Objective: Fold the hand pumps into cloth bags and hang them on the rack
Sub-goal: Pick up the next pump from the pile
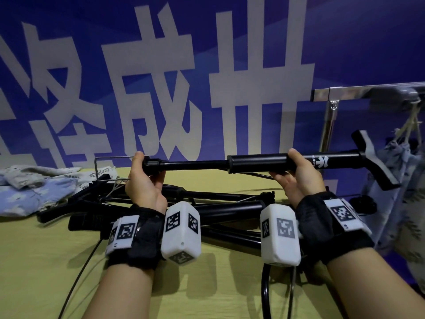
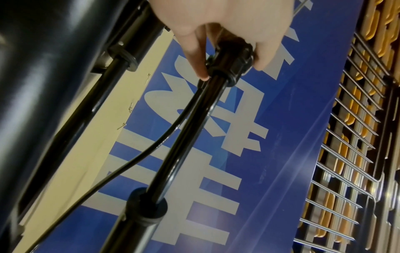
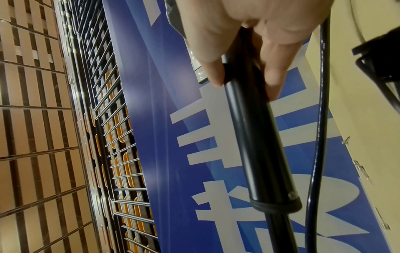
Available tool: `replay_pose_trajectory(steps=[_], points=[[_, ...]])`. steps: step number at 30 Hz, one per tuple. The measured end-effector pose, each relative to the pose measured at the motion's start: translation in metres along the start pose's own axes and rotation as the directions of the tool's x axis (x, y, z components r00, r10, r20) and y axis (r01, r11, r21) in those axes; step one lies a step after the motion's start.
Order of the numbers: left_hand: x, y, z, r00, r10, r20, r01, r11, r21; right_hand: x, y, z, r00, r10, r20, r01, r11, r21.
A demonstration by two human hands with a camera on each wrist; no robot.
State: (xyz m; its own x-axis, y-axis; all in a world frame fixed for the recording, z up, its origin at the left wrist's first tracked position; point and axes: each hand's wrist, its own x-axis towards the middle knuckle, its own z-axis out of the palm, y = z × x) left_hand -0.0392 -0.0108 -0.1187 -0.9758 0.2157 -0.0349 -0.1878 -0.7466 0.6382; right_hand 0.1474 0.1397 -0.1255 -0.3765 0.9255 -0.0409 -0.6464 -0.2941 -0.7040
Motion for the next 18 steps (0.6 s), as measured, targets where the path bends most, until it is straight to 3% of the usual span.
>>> replay_pose_trajectory(steps=[12,18], points=[[0.009,-0.004,-0.003,0.999,-0.052,-0.007,0.053,0.994,0.096,0.003,0.002,-0.001,0.997,0.029,0.077,-0.03,1.0,0.007],[0.013,-0.004,0.0,0.973,-0.204,0.106,0.192,0.975,0.116,0.005,0.003,-0.002,0.999,0.017,0.029,-0.016,0.999,-0.033]])
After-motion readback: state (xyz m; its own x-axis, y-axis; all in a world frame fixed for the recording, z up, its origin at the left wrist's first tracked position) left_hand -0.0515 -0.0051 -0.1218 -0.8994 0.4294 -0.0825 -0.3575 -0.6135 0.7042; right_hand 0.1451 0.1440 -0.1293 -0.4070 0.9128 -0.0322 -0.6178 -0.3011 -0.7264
